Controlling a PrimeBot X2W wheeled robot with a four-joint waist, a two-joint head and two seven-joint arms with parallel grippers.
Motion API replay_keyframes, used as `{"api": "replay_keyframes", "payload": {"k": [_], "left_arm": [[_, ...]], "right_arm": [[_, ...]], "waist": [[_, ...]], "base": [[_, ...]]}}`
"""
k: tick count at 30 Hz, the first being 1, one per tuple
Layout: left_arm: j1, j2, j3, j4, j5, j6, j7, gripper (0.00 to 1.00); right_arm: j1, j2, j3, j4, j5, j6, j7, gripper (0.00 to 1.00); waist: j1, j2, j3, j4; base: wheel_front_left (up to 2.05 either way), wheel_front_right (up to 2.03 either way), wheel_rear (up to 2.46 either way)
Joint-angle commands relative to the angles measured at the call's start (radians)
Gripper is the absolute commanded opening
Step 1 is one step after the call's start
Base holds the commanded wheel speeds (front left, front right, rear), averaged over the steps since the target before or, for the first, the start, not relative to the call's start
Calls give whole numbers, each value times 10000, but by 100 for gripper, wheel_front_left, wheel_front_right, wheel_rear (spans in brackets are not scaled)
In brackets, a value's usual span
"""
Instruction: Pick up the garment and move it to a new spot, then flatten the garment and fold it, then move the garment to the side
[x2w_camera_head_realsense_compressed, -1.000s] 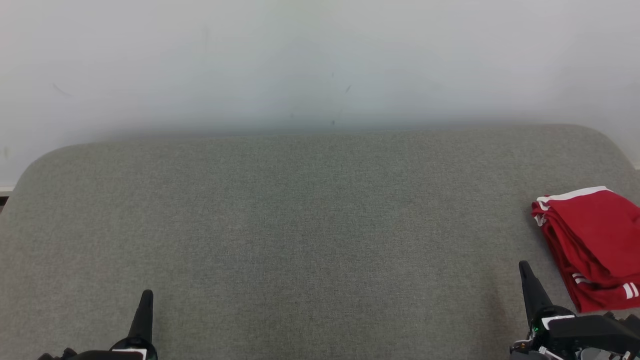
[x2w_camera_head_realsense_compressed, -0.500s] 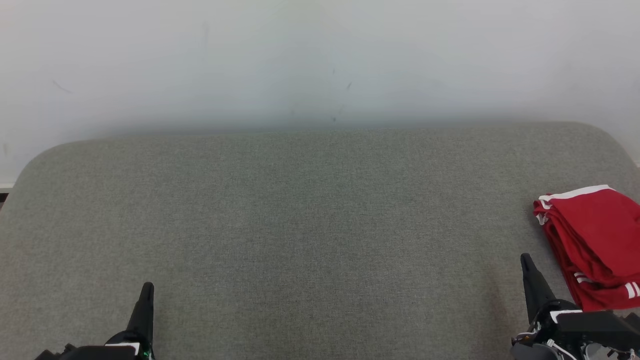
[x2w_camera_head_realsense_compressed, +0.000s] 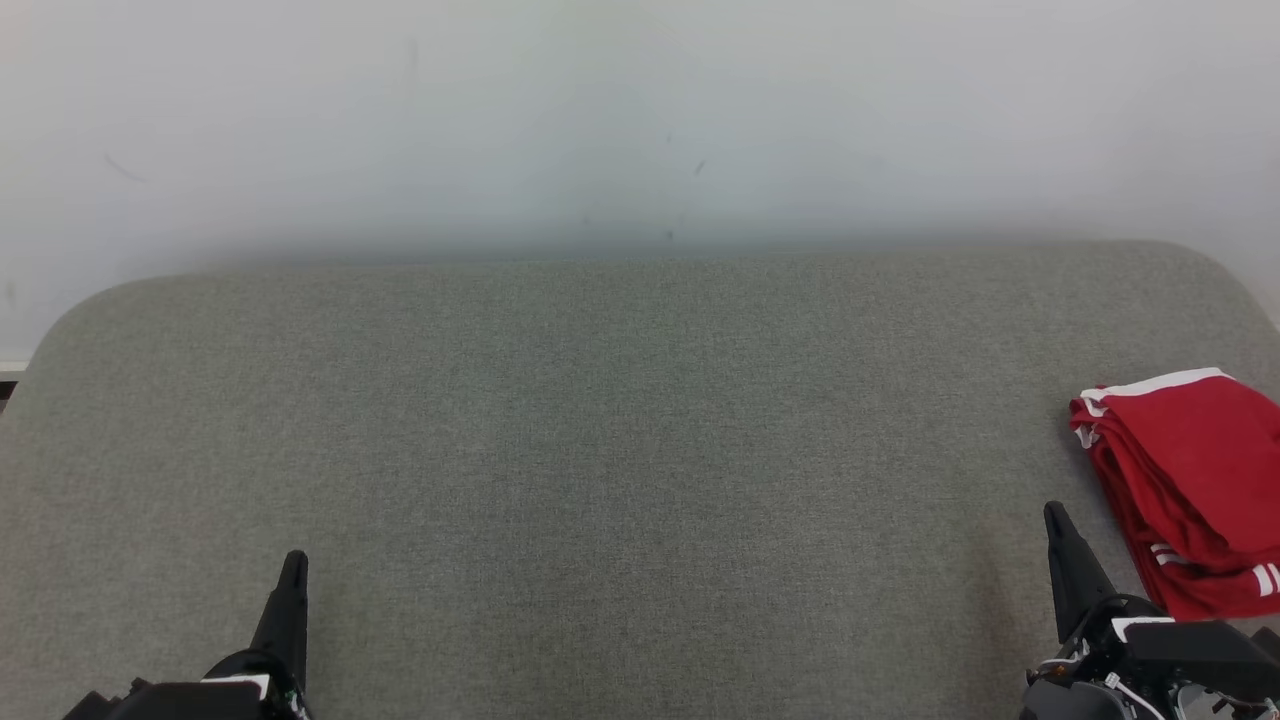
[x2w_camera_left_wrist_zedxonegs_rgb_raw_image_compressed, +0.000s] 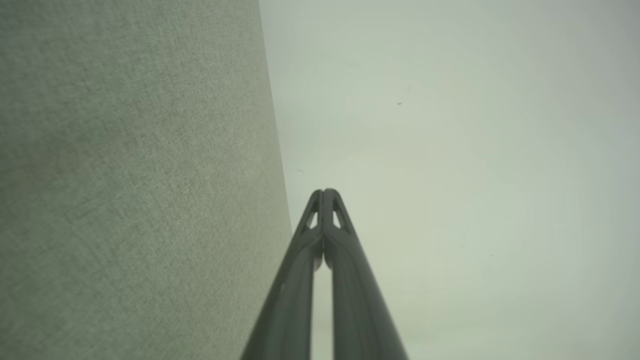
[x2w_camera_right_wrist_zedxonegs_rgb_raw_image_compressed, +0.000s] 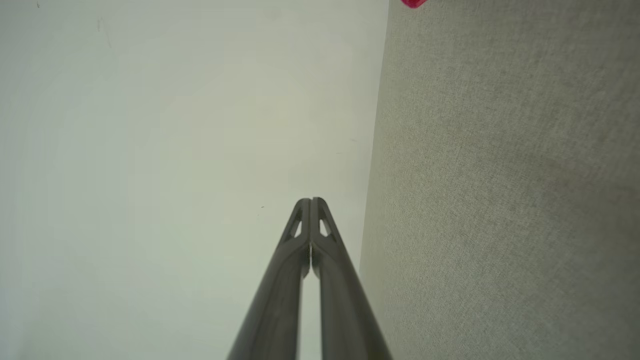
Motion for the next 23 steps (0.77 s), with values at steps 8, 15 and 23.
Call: {"api": "replay_keyframes", "payload": {"k": [8, 15, 23], "left_arm": [[-108, 54, 41, -38, -52, -30, 0, 0], [-107, 54, 39, -39, -52, -30, 0, 0], [-107, 54, 40, -38, -51, -30, -1, 0]], "right_arm": [[-85, 22, -16, -12, 14, 7, 22, 0], [-85, 22, -15, -12, 15, 7, 21, 0], [-85, 22, -15, -12, 15, 7, 21, 0]], "waist": [[0, 0, -1, 0], [0, 0, -1, 0], [0, 0, -1, 0]], "base": [[0, 0, 0], [0, 0, 0], [0, 0, 0]]}}
